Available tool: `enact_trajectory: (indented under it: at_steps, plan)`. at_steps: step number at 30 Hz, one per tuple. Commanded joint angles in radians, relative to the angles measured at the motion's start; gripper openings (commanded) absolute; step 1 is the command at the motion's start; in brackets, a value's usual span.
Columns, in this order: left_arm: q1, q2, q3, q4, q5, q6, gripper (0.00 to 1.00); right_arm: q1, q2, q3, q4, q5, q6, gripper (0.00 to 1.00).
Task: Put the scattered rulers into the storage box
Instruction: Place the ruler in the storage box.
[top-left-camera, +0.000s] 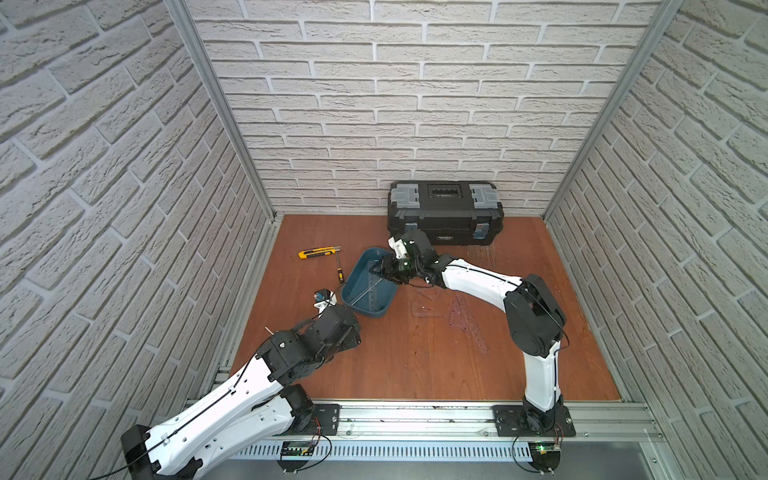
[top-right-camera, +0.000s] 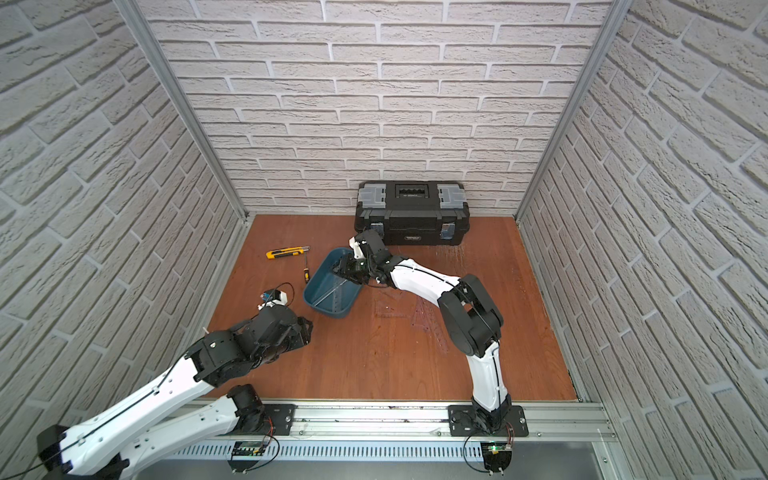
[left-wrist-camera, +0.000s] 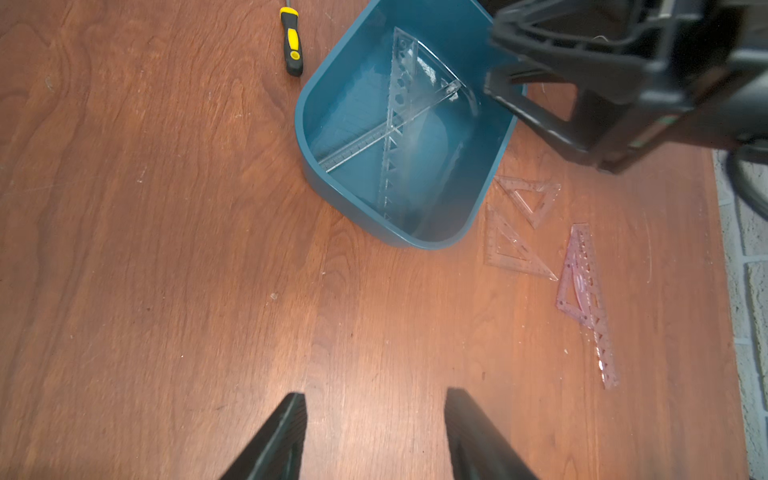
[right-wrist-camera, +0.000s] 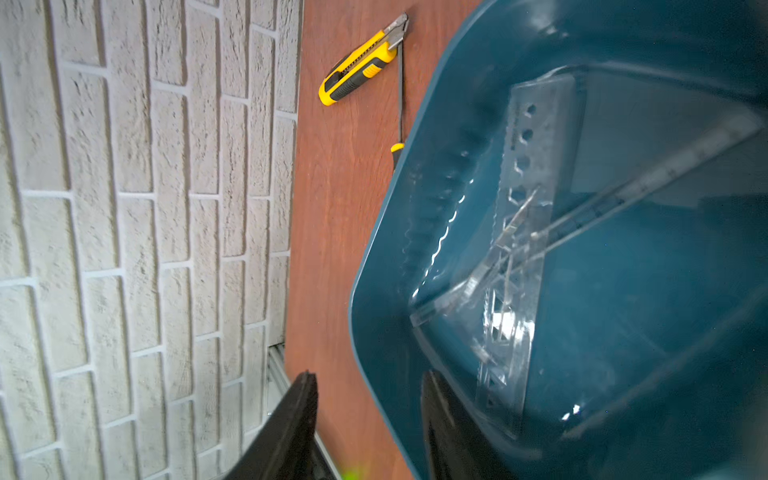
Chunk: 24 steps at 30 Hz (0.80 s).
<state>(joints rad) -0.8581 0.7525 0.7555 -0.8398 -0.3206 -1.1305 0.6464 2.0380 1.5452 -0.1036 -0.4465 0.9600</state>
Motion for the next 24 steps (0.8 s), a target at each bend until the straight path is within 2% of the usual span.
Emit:
enact_trajectory:
  at_steps: [1, 8, 15, 24]
  plan:
    - [0.007, 0.0, -0.008, 0.002, -0.002, -0.007, 0.59, 0.012, -0.018, 0.042, -0.065, 0.016, -0.05, 0.59]
    - [0.02, 0.065, 0.0, 0.051, 0.033, 0.02, 0.61, -0.017, -0.16, 0.003, -0.15, 0.046, -0.147, 0.6]
    - [0.025, 0.202, 0.048, 0.135, 0.096, 0.071, 0.61, -0.082, -0.339, -0.114, -0.337, 0.131, -0.304, 0.53]
    - [0.024, 0.458, 0.127, 0.324, 0.221, 0.132, 0.61, -0.202, -0.572, -0.407, -0.48, 0.243, -0.429, 0.5]
